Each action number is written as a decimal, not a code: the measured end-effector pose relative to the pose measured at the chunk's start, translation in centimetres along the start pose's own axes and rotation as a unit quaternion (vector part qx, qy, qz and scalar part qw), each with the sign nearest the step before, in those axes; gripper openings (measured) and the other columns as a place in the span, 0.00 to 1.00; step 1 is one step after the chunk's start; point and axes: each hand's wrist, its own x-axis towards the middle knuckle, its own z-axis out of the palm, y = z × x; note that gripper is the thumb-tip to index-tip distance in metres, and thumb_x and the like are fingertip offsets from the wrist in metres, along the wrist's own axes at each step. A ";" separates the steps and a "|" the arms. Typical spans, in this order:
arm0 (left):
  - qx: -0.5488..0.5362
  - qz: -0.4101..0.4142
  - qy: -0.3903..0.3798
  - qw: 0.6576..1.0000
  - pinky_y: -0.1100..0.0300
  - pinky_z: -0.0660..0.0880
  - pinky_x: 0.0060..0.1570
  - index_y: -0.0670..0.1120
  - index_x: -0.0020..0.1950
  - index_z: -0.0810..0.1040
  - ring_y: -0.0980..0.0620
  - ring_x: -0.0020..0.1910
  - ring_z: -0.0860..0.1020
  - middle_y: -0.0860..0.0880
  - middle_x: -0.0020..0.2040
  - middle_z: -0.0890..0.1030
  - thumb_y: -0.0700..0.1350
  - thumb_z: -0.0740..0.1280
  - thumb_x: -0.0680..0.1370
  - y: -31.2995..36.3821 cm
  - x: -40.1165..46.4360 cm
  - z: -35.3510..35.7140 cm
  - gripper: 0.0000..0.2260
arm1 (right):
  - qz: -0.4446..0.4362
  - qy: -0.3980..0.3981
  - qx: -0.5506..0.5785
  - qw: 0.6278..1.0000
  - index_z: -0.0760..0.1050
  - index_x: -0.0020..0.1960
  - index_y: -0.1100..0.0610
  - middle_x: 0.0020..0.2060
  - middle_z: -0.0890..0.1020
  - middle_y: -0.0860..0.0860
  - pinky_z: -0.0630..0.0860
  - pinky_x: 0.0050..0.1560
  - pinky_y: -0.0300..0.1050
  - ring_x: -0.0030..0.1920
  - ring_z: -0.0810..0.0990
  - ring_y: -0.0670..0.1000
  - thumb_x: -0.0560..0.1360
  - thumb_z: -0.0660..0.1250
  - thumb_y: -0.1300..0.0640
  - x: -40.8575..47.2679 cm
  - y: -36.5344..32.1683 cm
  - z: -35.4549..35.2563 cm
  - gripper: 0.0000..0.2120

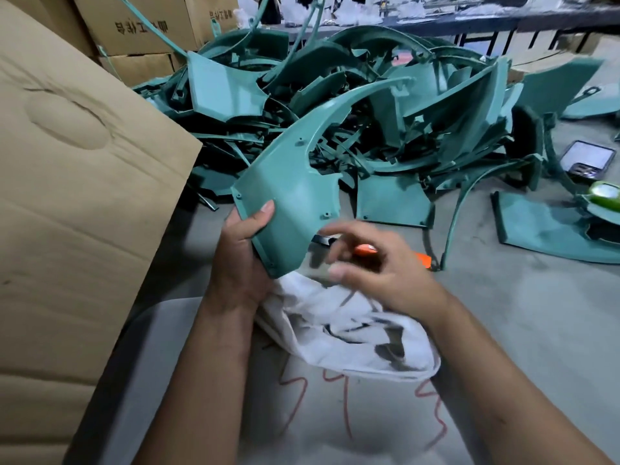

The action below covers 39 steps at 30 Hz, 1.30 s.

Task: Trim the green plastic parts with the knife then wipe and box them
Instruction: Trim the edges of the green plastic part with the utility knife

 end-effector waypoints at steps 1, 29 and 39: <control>-0.006 -0.004 0.004 1.000 0.43 0.78 0.56 0.40 0.70 0.75 0.38 0.55 0.82 0.38 0.60 0.82 0.42 0.66 0.77 0.1 0.1 -0.3 0.21 | -0.016 -0.046 -0.056 0.997 0.77 0.68 0.41 0.55 0.84 0.41 0.77 0.60 0.44 0.58 0.81 0.47 0.72 0.77 0.39 0.1 -0.3 0.7 0.26; 0.091 0.009 0.106 0.990 0.24 0.74 0.57 0.43 0.58 0.84 0.31 0.58 0.82 0.37 0.56 0.85 0.51 0.74 0.76 -1.0 0.6 -0.1 0.16 | 0.079 0.106 -0.347 0.929 0.73 0.60 0.54 0.47 0.76 0.48 0.73 0.44 0.53 0.45 0.77 0.55 0.84 0.61 0.47 1.2 3.3 -1.9 0.12; 0.160 -0.062 0.113 0.979 0.60 0.78 0.31 0.41 0.58 0.78 0.50 0.35 0.82 0.42 0.45 0.84 0.56 0.70 0.80 -2.4 1.1 -0.4 0.18 | -0.062 0.268 -0.241 0.931 0.67 0.41 0.52 0.25 0.67 0.45 0.61 0.30 0.37 0.28 0.70 0.49 0.85 0.61 0.46 0.8 1.6 -0.8 0.17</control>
